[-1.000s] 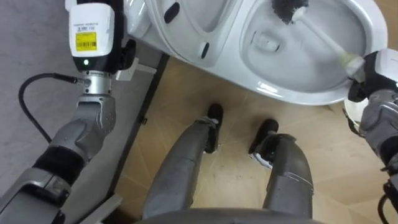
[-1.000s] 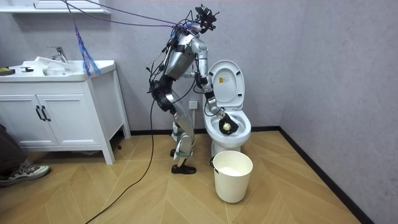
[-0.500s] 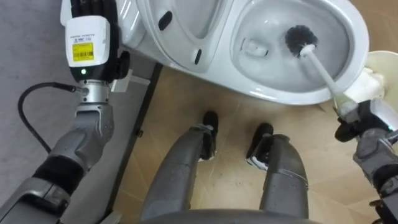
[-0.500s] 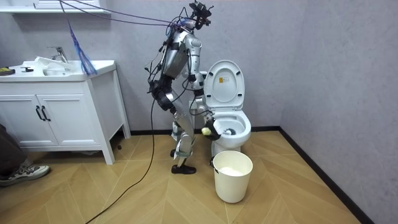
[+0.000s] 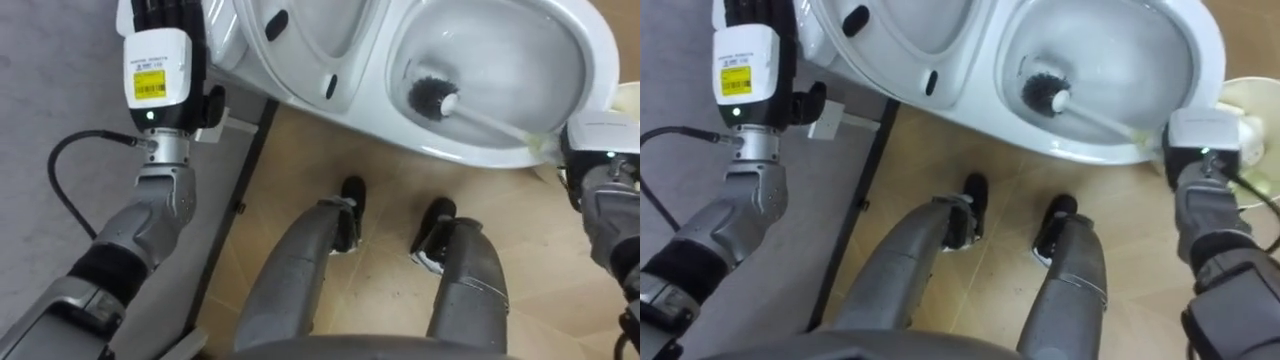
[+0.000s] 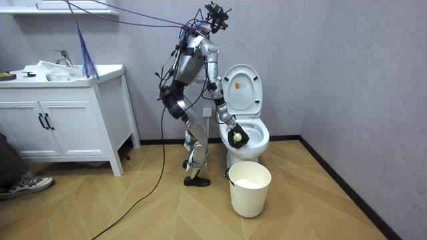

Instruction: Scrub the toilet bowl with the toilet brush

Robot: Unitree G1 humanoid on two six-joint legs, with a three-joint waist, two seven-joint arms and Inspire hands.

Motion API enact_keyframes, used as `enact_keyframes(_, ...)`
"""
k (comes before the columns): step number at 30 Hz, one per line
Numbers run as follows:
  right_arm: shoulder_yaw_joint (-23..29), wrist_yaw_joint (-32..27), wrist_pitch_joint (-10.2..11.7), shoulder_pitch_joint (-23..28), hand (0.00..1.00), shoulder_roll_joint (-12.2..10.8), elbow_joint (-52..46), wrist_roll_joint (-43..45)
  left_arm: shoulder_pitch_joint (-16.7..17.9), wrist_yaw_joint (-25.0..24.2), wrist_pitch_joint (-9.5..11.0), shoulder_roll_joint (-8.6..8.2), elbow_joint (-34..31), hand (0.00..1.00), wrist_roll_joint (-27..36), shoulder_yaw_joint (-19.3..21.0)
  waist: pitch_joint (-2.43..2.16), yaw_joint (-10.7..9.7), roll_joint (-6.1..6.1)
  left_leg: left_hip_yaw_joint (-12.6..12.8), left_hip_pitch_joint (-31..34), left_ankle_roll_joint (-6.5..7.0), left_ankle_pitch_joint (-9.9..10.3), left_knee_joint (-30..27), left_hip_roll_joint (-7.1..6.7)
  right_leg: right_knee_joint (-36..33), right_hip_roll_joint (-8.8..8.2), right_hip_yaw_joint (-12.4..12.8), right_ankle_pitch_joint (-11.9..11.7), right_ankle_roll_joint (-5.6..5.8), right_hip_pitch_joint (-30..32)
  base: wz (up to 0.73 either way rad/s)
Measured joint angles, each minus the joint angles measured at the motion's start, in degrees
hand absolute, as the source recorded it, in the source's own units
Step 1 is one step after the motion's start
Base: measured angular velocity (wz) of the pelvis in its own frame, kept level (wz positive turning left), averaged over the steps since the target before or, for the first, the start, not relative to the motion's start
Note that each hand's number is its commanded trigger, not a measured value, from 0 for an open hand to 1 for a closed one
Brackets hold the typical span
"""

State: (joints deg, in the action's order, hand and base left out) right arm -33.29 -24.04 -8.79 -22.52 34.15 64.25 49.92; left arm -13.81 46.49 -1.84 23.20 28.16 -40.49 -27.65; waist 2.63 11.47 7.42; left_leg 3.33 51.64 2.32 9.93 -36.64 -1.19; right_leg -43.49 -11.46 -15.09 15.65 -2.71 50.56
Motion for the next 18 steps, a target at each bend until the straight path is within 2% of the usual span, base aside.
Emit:
enact_keyframes(5, -1.77, -3.04, -1.26, 0.11, 1.00, -0.01, -2.73, 4.56, -0.18, 0.97, 1.62, 0.21, 0.30, 0.00, 3.16, -0.02, 0.07, 0.00, -0.06, -0.19, 0.47, -0.57, 0.28, -0.19, 0.63, 0.66, 1.03, -0.29, 0.01, -0.41, -0.04, -0.02)
enact_keyframes(9, -4.24, -5.40, -1.20, -1.39, 1.00, 0.14, -4.68, 4.55, -0.69, 2.51, 4.35, 0.90, 0.60, 0.00, 7.36, -0.33, 0.15, 0.50, -0.13, -0.43, 1.45, -1.02, 0.46, -0.82, 1.39, 0.71, 1.19, -0.93, 0.06, -1.03, 0.59, -0.03)
enact_keyframes(12, -5.55, -5.27, -1.08, -4.10, 1.00, 2.16, -4.61, 4.59, -1.49, 2.59, 5.60, 2.26, 0.28, 0.00, 7.33, -0.60, 0.35, 1.50, -0.42, -0.45, 2.87, -1.25, 0.50, -1.37, 1.73, 0.46, 1.56, -0.94, -0.18, -1.46, 1.87, -0.05)
enact_keyframes(15, -7.12, -5.13, -1.03, -7.81, 1.00, 2.68, -3.93, 4.54, -2.17, 3.23, 5.88, 3.34, -0.18, 0.00, 7.14, -0.57, 1.04, 1.73, -1.45, -0.40, 4.09, -1.31, 0.46, -2.83, 1.41, -1.34, 0.71, -1.17, 0.53, -1.93, 3.19, 0.08)
enact_keyframes(17, -7.68, -5.02, -0.63, -11.45, 1.00, 2.71, -2.19, 4.99, -2.74, 3.39, 5.93, 4.93, -1.40, 0.00, 6.74, -0.67, 1.53, 1.43, -2.39, -0.43, 5.15, -1.44, 0.36, -3.51, 1.35, -2.33, 0.65, -0.87, 0.66, -2.05, 4.48, 0.06)
enact_keyframes(18, -7.67, -4.88, -0.55, -12.02, 1.00, 2.85, -1.96, 5.51, -2.63, 3.41, 5.90, 5.22, -1.58, 0.00, 5.88, -0.55, 1.62, 1.54, -2.72, -0.43, 5.43, -1.43, 0.37, -3.89, 1.39, -2.56, 0.67, -0.83, 0.69, -2.09, 4.71, 0.00)
